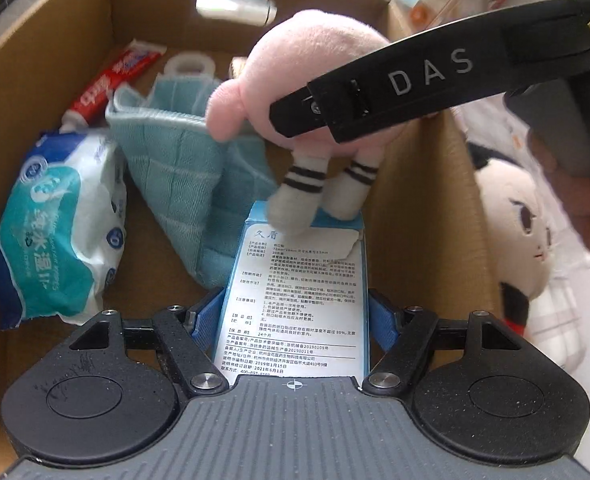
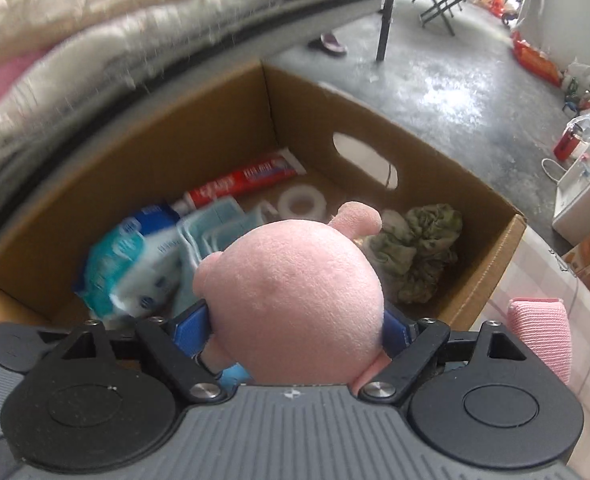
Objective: Organize soft objects
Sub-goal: 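Release the medicine box with the left while the right drops the pig into the box, then move both grippers back to the table toward the pink sponge and baseball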
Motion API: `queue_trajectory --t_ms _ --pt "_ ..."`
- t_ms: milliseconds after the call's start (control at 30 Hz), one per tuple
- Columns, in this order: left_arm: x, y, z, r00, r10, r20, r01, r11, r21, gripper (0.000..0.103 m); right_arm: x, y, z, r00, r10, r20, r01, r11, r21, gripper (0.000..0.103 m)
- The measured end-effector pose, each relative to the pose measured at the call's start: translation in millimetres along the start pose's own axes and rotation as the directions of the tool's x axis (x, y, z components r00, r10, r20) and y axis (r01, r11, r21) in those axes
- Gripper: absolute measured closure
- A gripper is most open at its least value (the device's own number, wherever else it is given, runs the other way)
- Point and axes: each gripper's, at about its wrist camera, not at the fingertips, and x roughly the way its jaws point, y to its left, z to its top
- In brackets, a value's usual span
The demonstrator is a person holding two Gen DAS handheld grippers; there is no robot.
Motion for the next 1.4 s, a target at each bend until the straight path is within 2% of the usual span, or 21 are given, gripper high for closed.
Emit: queue_trajectory --t_ms 167,333,433,700,767,933,1067,1167,1300,1400 --pt "14 4 4 0.995 -0.011 -0.1 0.009 1.0 -0.026 0.03 13 6 6 0.995 -0.039 -0.087 0.03 0.995 -0.095 0.012" --pt "16 6 2 0.992 -0.03 -0.124 0.026 0.999 -0.029 0.023 22 14 9 0.984 -0.106 -0.145 0.082 0.983 -0.162 0.009" --pt "13 9 0 0.992 -0.037 -0.118 0.032 0.999 -0.04 0.02 19 14 9 0.981 -0.132 -0.144 0.106 0.978 -0.177 0.007" --pt "7 9 2 0.995 -0.038 -0.096 0.037 0.999 -0.019 0.018 -1 10 9 0.988 -0.125 -0.093 0.111 0.984 -0.14 0.006" --pt "3 6 2 0.996 -0.026 -0.081 0.026 1.0 -0.01 0.016 -11 10 6 0.991 -0.117 -0.064 0.108 0.986 -0.129 0.006" --pt "-17 -5 -5 1.0 0.016 -0.001 -0.016 1.0 0.01 0.013 -54 4 -10 0.995 -0.077 0.068 0.082 0.994 -0.073 0.006" --pt "-38 -6 -11 0.998 0.024 0.059 -0.024 1.0 -0.002 0.012 -98 -3 -34 0.981 -0.03 0.191 0.03 1.0 0.001 0.006" --pt "-57 -7 -18 0.993 0.029 0.11 -0.027 0.999 -0.017 0.012 -132 -8 -60 0.958 -0.02 0.286 0.006 0.999 0.052 0.006" --pt "-72 -13 -26 0.982 0.05 0.18 -0.048 0.999 -0.018 0.011 -174 -17 -104 0.912 -0.017 0.41 -0.04 0.991 0.13 0.004" --pt "-86 -21 -37 0.971 0.063 0.233 -0.063 0.998 -0.006 0.011 -198 -24 -141 0.881 -0.031 0.473 -0.075 0.976 0.205 0.003"
